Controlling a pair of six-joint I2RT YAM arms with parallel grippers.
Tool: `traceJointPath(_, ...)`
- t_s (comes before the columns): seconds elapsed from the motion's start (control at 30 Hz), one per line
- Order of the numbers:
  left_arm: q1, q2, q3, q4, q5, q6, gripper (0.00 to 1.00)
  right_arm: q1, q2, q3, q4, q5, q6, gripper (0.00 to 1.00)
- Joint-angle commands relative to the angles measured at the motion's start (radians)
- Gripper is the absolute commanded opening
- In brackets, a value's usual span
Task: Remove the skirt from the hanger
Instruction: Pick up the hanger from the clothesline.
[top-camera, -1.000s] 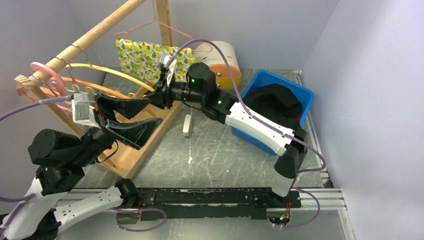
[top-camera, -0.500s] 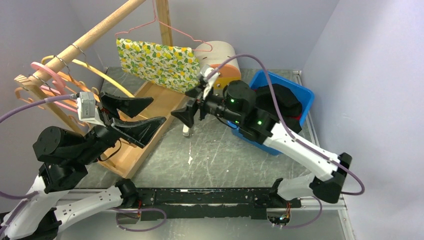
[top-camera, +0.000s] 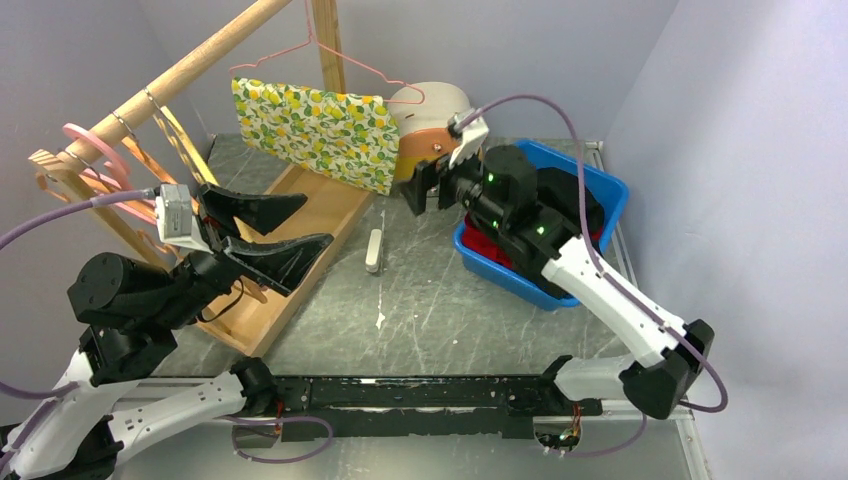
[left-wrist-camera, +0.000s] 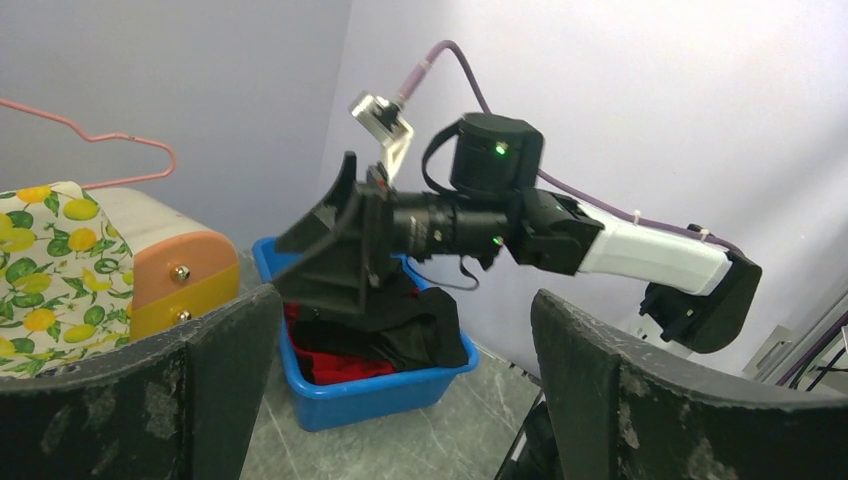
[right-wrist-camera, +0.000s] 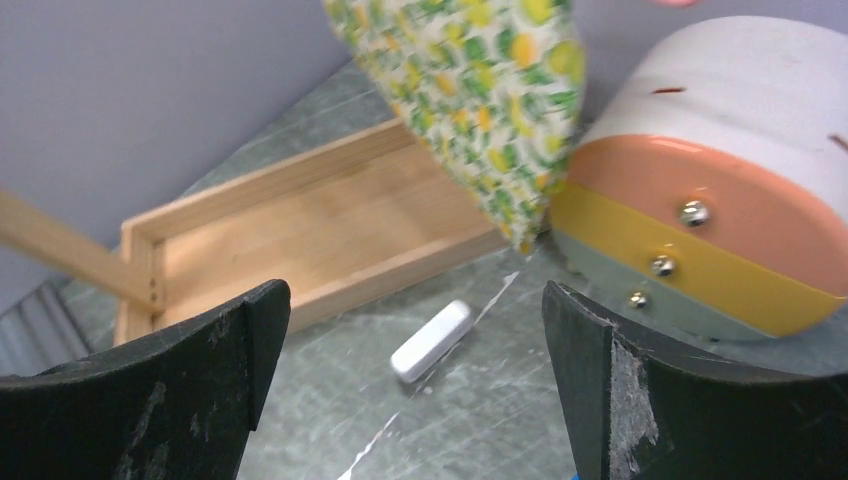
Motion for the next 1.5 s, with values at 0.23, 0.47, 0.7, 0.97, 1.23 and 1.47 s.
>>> traceJointPath(0.23, 0.000, -0.038, -0.017, 0.039, 0.015, -0.015, 0.97, -0.261, 0.242, 0.227, 0.192, -0.174, 0.138, 1.00)
traceJointPath(0.47, 0.000, -0.054, -0.033, 0.064, 0.035, -0.029, 0.97, -0.322, 0.379, 0.376, 0.248, -0.244, 0.136, 1.00)
traceJointPath(0.7, -0.001, -0.054, -0.037, 0.073, 0.045, -0.032, 0.98, -0.323, 0.467, 0.448, 0.300, -0.411, 0.057, 1.00)
traceJointPath(0.97, 0.000, -0.047, -0.028, 0.074, 0.057, -0.040, 0.97, -0.324, 0.587, 0.581, 0.233, -0.480, -0.006, 0.90)
traceJointPath(1.23, 0.000, -0.033, -0.024, 0.074, 0.054, -0.042, 0.97, -0.304, 0.608, 0.555, 0.300, -0.604, 0.090, 0.50)
traceJointPath(1.47, 0.000, -0.007, -0.004, 0.074, 0.054, -0.036, 0.97, -0.295, 0.624, 0.542, 0.336, -0.579, 0.128, 0.34)
